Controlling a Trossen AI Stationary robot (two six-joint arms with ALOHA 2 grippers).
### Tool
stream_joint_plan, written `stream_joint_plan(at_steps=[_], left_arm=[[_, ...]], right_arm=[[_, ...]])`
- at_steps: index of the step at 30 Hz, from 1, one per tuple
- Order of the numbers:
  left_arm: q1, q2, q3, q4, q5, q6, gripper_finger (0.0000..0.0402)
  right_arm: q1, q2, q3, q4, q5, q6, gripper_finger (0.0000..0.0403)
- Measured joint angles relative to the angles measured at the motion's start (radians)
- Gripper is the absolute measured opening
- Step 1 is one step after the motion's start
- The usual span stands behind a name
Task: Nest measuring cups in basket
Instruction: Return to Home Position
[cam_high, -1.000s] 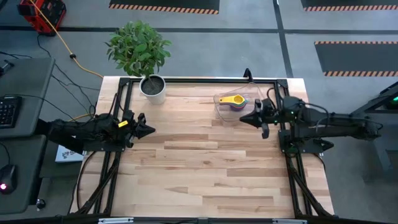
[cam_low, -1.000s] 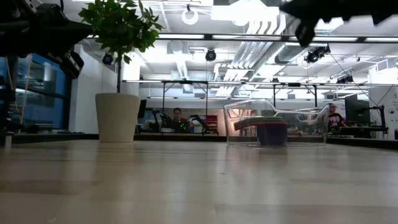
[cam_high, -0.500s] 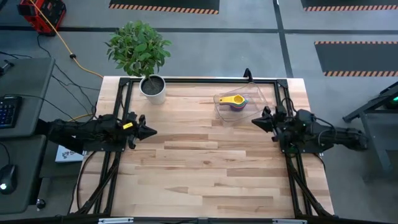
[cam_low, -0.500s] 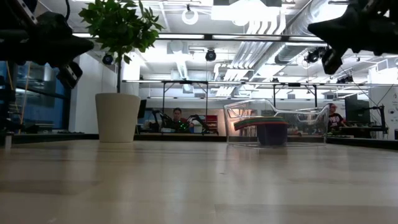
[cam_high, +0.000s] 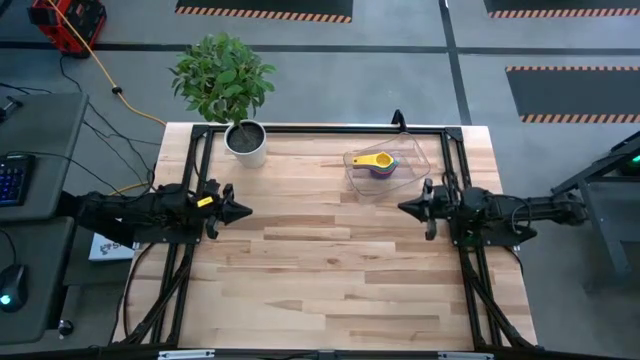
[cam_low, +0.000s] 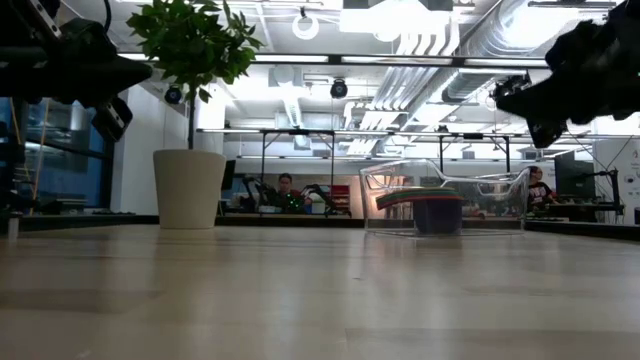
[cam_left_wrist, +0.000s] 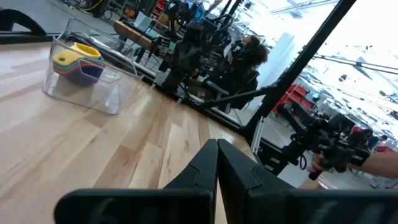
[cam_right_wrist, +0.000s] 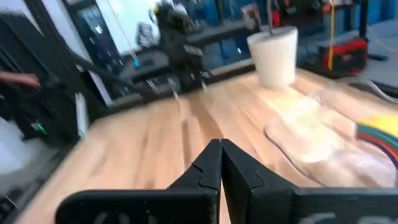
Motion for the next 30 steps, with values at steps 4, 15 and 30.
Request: stream_joint_plan(at_steps=[4, 15, 30], left_arm=[[0.0, 0.0, 0.0, 0.0, 0.0, 0.0, 0.0001], [0.0, 0.0, 0.0, 0.0, 0.0, 0.0, 0.0001], [0.0, 0.0, 0.0, 0.0, 0.0, 0.0, 0.0001]], right_arm=[[-0.002, 0.0, 0.0, -0.026, -0.056, -0.022, 0.0], [-0.002, 0.022, 0.0, -0.031, -0.08, 0.026, 0.0], [-0.002, 0.022, -0.001, -0.032, -0.083, 0.042, 0.0]])
